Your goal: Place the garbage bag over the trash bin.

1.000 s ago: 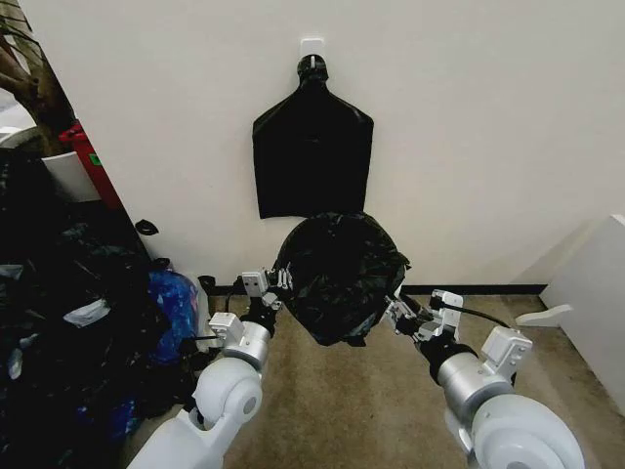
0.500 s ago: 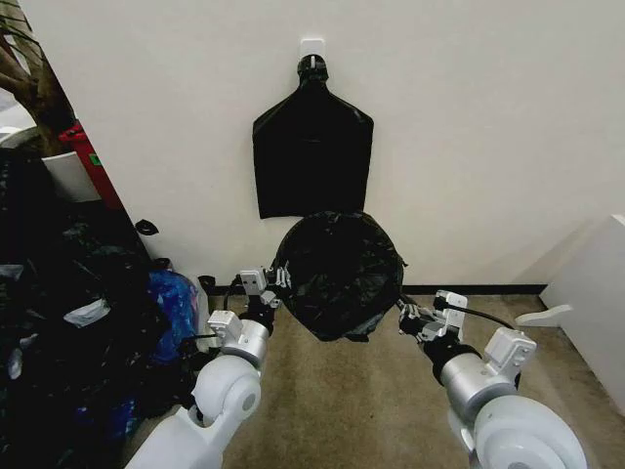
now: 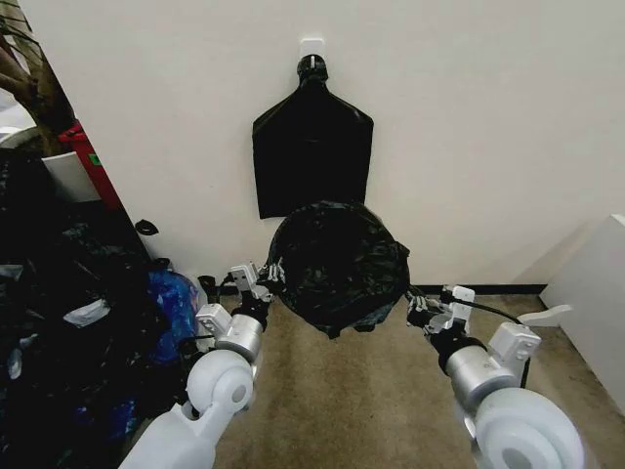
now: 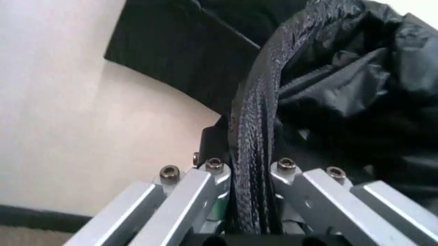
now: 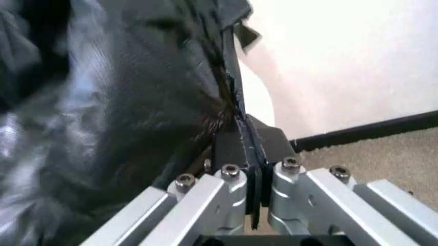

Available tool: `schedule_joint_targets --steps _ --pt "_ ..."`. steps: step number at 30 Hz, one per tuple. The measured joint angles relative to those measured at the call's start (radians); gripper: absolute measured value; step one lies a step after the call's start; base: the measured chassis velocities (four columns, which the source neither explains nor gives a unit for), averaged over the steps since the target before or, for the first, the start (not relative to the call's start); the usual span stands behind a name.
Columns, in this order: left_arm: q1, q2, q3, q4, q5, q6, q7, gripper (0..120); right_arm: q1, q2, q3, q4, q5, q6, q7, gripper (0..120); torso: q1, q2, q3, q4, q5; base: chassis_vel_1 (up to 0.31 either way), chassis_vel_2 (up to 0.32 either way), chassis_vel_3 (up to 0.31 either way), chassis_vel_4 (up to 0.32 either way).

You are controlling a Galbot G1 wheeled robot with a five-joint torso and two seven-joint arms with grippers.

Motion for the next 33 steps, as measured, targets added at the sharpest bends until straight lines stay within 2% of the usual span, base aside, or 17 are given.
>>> schedule_joint_targets --steps 13,17,21,25,27,28,33 --pt "0.024 0.008 -0.004 -0.03 -0.118 0.037 0.038 4 0.042 0.025 -0.028 -0.217 -0.146 0.039 -0.159 0 0.0 0.0 0.0 0.0001 0.0001 0.0 0.0 0.0 0.0" --pt "0.024 0.007 -0.003 -0.032 -0.124 0.041 0.038 4 0.041 0.03 -0.03 -0.235 -0.167 0.046 -0.173 0 0.0 0.0 0.0 0.0 0.0001 0.0 0.0 0.0 0.0" --pt "0.021 0.003 -0.003 -0.021 -0.114 0.04 0.038 4 0.021 0.028 -0.023 -0.197 -0.171 0.045 -0.155 0 0.0 0.0 0.0 0.0 0.0001 0.0 0.0 0.0 0.0" --pt "0.005 -0.008 -0.002 0.013 -0.112 0.038 0.01 4 -0.019 0.022 -0.014 -0.118 -0.171 0.043 -0.109 14 0.0 0.0 0.0 0.0 -0.0001 0.0 0.0 0.0 0.0" --pt "-0.026 -0.022 -0.002 0.047 -0.138 0.038 -0.043 4 -0.057 0.026 -0.012 -0.061 -0.178 0.043 -0.086 23 0.0 0.0 0.0 0.0 0.0 0.0 0.0 0.0 0.0" --pt "-0.026 -0.022 -0.002 0.047 -0.138 0.038 -0.043 4 -0.057 0.026 -0.012 -0.061 -0.178 0.043 -0.086 23 0.0 0.0 0.0 0.0 0.0 0.0 0.0 0.0 0.0" --pt "-0.06 -0.038 -0.002 0.094 -0.199 0.048 -0.108 4 -0.146 0.06 -0.006 0.02 -0.165 0.047 -0.079 43 0.0 0.0 0.0 -0.0001 0.0 0.0 0.0 0.0 0.0"
